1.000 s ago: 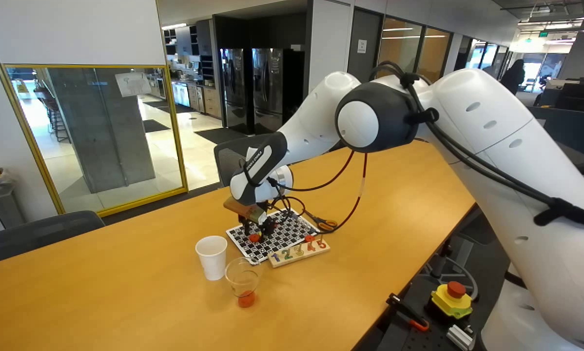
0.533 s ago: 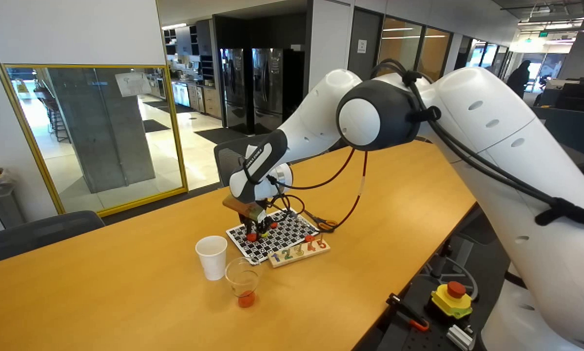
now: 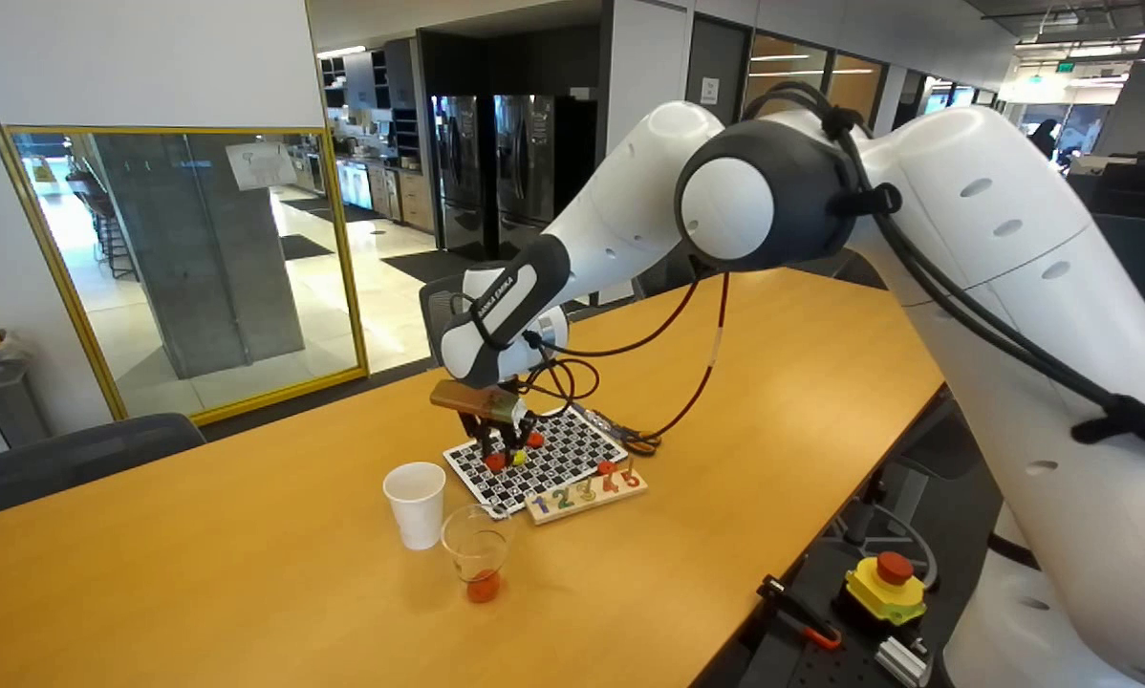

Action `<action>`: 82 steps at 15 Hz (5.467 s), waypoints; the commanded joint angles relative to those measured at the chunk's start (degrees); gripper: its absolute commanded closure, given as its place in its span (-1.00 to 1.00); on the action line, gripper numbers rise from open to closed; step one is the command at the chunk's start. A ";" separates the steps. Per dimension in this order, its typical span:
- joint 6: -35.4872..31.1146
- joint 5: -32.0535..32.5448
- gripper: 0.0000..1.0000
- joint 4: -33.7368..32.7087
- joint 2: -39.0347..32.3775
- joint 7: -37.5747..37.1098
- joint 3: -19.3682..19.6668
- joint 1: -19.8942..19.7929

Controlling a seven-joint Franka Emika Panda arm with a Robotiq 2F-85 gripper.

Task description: Put the orange circles in the transparent cup and the yellow circle in the white cup.

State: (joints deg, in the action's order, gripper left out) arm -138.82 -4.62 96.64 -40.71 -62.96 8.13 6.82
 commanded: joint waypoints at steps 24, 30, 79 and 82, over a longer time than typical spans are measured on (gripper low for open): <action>5.88 -2.07 0.65 25.66 22.96 28.87 -11.59 3.60; 1.18 -0.64 0.65 26.23 22.91 27.81 -11.06 4.49; -11.86 -0.64 -1.00 4.00 -0.86 32.59 -0.84 -2.12; -11.81 -0.65 -1.00 1.69 -2.58 31.90 -0.18 -2.11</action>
State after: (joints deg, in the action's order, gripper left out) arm -150.03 -4.07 102.14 -40.77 -30.03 6.71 3.93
